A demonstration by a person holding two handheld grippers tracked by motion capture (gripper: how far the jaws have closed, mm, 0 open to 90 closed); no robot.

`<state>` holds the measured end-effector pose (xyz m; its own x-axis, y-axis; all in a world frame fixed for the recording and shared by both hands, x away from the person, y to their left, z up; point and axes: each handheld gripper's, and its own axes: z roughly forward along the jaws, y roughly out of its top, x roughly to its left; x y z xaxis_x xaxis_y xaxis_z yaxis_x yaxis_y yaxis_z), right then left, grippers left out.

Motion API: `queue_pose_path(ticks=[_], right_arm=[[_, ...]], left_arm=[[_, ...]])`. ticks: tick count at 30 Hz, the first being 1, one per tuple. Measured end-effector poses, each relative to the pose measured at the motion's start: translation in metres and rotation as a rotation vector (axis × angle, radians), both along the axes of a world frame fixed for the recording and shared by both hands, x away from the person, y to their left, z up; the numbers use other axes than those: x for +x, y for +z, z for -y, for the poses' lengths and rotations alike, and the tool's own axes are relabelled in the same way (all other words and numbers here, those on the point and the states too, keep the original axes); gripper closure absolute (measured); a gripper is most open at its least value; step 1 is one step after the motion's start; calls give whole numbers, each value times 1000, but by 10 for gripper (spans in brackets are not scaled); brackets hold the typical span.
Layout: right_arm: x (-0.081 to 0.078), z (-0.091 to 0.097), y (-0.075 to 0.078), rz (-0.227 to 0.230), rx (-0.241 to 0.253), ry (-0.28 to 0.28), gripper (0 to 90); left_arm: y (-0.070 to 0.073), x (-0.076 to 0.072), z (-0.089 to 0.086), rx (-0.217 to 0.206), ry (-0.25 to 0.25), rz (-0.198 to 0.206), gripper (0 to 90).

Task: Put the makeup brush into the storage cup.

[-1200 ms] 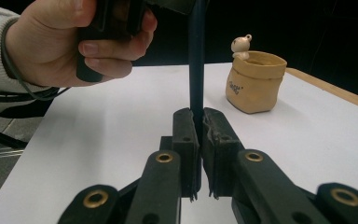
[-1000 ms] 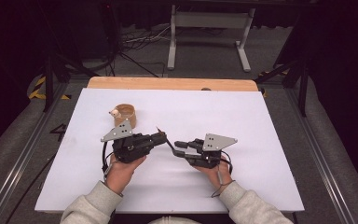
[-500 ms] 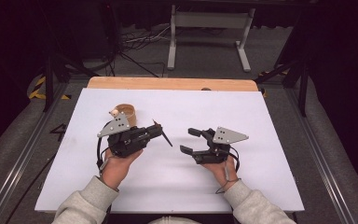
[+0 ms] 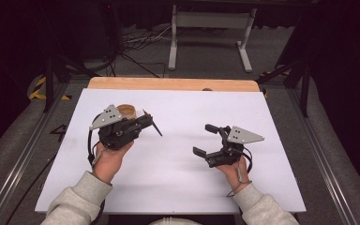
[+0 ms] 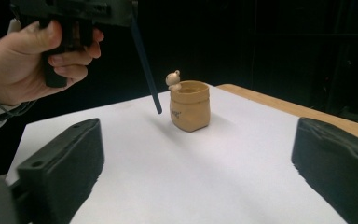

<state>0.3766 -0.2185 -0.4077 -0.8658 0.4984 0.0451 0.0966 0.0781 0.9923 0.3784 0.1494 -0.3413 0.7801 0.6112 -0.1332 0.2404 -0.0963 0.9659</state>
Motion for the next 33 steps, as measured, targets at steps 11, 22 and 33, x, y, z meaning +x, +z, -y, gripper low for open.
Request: queue_pose_path(ticks=[11,22,33], right_arm=[[-7,17,-3,21,-48,-66,2],[-12,28,-8,16,-64,-79,2],[-17,37,-10,39,-76,-96,0]], left_arm=[[1,9,-16,24,99,23,823],[4,21,-31,30,216,25,823],[2,31,-38,45,328,14,822]])
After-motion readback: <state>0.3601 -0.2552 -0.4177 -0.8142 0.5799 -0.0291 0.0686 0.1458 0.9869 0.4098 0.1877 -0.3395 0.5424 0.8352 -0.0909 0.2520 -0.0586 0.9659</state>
